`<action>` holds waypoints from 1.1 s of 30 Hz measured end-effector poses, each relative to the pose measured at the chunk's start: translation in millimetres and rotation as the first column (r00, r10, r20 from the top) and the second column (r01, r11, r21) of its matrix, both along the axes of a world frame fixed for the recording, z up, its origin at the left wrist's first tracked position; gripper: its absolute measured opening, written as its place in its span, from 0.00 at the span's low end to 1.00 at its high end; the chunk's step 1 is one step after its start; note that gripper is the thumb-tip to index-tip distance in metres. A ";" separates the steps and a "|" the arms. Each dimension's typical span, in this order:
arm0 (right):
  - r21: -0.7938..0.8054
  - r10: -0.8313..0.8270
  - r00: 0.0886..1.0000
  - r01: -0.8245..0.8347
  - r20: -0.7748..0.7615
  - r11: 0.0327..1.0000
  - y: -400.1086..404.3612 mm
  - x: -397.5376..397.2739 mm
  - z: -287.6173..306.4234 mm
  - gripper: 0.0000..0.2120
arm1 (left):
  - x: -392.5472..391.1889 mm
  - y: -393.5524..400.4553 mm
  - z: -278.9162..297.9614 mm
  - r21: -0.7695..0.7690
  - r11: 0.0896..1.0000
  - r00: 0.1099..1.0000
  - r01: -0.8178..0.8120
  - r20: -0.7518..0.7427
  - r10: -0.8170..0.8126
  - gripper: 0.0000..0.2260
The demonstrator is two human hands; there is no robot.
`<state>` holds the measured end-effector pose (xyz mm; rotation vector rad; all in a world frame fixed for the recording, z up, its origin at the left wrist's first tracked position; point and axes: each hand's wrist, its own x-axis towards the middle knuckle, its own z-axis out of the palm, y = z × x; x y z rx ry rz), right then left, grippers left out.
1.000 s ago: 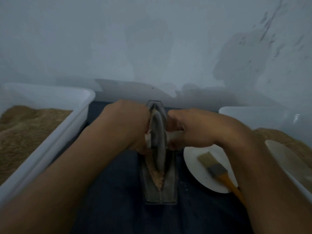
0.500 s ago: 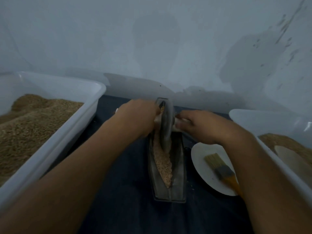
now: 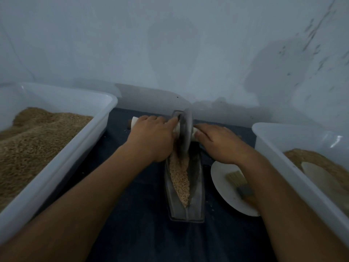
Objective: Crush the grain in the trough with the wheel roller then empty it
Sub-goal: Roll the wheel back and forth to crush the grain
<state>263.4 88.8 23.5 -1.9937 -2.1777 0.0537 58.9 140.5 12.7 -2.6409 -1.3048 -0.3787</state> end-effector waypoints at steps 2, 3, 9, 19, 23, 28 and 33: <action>-0.058 -0.006 1.000 0.006 0.000 0.998 -10.5 -2.5 3.2 0.19 | -3.9 -12.1 3.3 -0.005 1.000 1.000 0.005 -0.015 -0.005 0.22; -0.074 -0.009 1.000 0.010 0.014 0.997 -15.9 -4.3 5.0 0.19 | -6.5 -18.9 4.7 -0.017 1.000 1.000 0.006 -0.023 -0.007 0.21; -0.017 0.013 0.990 -0.011 0.138 1.000 -62.9 -20.8 14.1 0.12 | -25.1 -68.7 18.1 -0.035 0.999 0.995 0.037 -0.087 -0.040 0.21; 0.100 0.016 0.969 -0.042 0.245 0.994 -88.2 -27.4 -11.1 0.34 | -34.0 -81.0 1.1 0.056 0.998 0.981 0.026 -0.195 -0.014 0.43; 0.097 -0.005 0.964 -0.022 0.268 0.995 -54.8 -20.9 -16.7 0.44 | -22.9 -49.9 -5.6 0.070 0.997 0.982 0.018 -0.190 -0.004 0.42; 0.166 -0.038 0.954 -0.012 0.297 0.986 -3.6 -13.6 -12.4 0.39 | -12.4 -4.6 -9.3 0.050 0.999 0.993 -0.003 -0.121 0.009 0.37; 0.193 -0.030 0.931 -0.044 0.363 0.980 31.0 -9.6 2.6 0.31 | -5.0 23.2 -5.3 -0.059 0.998 0.999 -0.022 -0.036 0.020 0.35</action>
